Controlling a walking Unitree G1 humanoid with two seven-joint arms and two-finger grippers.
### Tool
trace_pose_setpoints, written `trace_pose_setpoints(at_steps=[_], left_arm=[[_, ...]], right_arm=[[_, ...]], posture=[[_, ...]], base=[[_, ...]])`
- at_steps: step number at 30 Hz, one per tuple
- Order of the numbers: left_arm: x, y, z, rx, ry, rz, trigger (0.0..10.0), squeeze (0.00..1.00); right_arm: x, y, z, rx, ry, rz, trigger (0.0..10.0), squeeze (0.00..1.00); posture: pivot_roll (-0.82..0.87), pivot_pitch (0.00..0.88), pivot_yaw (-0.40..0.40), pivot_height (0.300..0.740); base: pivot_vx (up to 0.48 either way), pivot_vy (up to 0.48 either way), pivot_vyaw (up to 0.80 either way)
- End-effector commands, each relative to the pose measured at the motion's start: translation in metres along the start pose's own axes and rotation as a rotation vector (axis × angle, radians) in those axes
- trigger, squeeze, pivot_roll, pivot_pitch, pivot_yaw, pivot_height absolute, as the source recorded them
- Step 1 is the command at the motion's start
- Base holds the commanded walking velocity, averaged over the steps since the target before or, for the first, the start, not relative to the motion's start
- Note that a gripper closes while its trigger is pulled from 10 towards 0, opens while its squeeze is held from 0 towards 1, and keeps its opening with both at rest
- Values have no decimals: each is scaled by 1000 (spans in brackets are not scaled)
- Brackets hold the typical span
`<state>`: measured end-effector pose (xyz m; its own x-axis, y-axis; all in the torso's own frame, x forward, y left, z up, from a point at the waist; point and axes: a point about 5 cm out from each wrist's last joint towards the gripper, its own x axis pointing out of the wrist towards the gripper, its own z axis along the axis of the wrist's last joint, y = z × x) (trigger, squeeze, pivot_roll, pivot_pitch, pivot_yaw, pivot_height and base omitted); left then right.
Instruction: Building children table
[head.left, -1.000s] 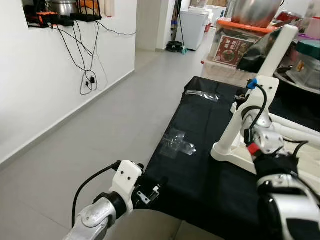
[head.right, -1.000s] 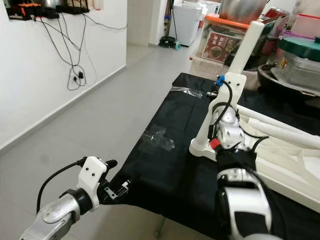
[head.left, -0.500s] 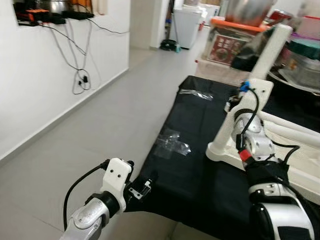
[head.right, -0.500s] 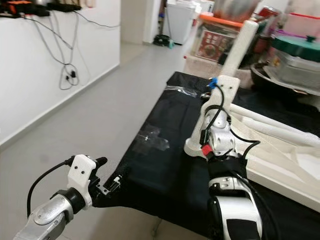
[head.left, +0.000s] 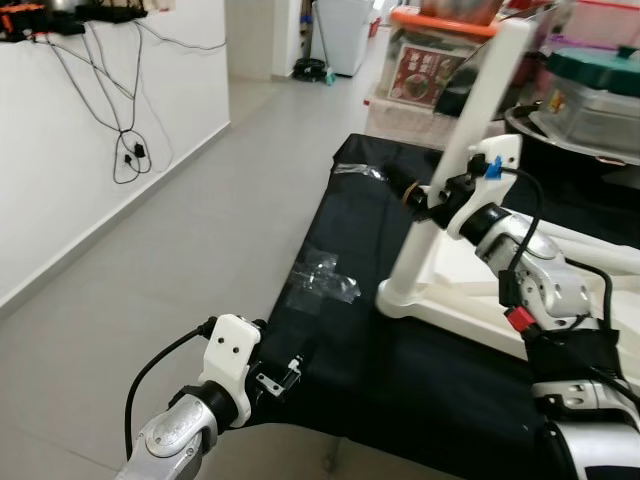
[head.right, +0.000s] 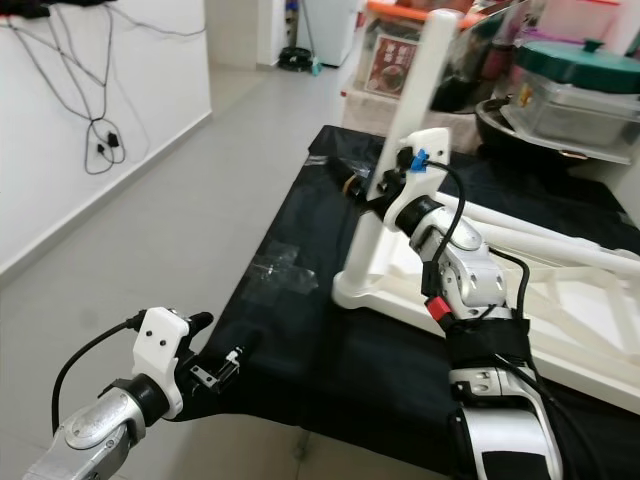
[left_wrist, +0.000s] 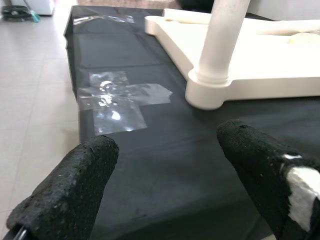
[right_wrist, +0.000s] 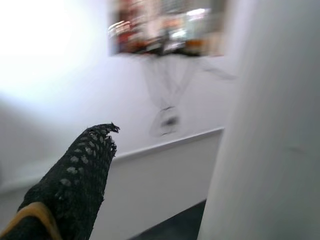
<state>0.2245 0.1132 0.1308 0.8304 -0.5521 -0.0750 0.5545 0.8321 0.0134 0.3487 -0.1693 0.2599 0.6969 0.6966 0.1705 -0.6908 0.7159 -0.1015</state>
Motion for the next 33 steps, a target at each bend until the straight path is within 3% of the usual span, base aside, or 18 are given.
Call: trace_pose_setpoints(at_steps=[1,7,8,10,11,12,15,16,17,19,21,23,24,26,27,29,30,33], left_arm=[[0,-2,-1,-2,5,-10,10000,0],[2,-4,0,-1,3,-16,10000,0],[1,-4,0,-2,2,-17,10000,0],[1,-4,0,-2,2,-17,10000,0],[1,-4,0,-3,3,-19,10000,0],[1,-4,0,-4,3,-22,10000,0],[1,-4,0,-4,3,-25,10000,0],[2,-5,0,-5,2,-27,10000,0],[2,-5,0,-5,2,-27,10000,0],[2,-5,0,-5,2,-29,10000,0],[2,-5,0,-6,2,-30,10000,0],[2,-5,0,-5,3,-30,10000,0],[2,-5,0,-5,3,-30,10000,0],[2,-5,0,-3,3,-28,10000,0],[2,-5,0,-3,3,-28,10000,0],[2,-2,1,0,-1,-9,10000,0],[2,-2,1,0,-1,-9,10000,0],[2,1,2,3,-5,11,10000,0]], right_arm=[[6,24,-5,-16,40,197,10000,0],[4,40,-20,-70,121,350,10000,0],[1,46,-21,-75,129,407,9098,0],[1,46,-21,-75,129,407,9098,0],[-4,51,-22,-70,141,471,6941,0],[-7,53,-24,-59,145,504,0,0],[-8,54,-24,-53,147,518,0,0],[1,34,-33,-69,198,321,0,0],[1,34,-33,-69,198,321,0,0],[9,15,-42,-97,255,103,0,0],[10,11,-45,-104,268,38,0,0],[13,-4,-58,-80,321,-200,0,0],[13,-4,-58,-80,321,-200,0,0],[5,-21,-75,-46,392,-506,0,0],[5,-21,-75,-46,392,-506,0,0],[-17,-32,-92,-13,433,-824,0,0],[-17,-32,-92,-13,433,-824,0,0],[-41,-35,-102,-27,459,-1064,0,0]], posture=[[91,0,-125,740],[96,0,-129,740],[97,0,-128,740],[97,0,-128,740],[97,0,-128,740],[92,0,-125,740],[92,0,-125,740],[86,0,-122,740],[86,0,-122,740],[86,0,-122,740],[86,0,-122,740],[83,0,-120,740],[83,0,-120,740],[87,0,-122,740],[87,0,-122,740],[92,0,-126,740],[92,0,-126,740],[93,0,-126,740]], base=[[0,0,0],[0,0,0],[0,0,0],[0,0,0],[0,0,0],[0,0,0],[0,0,0],[0,0,0],[0,0,0],[0,0,0],[0,0,0],[0,0,0],[0,0,0],[0,0,0],[0,0,0],[0,0,0],[0,0,0],[0,0,0]])
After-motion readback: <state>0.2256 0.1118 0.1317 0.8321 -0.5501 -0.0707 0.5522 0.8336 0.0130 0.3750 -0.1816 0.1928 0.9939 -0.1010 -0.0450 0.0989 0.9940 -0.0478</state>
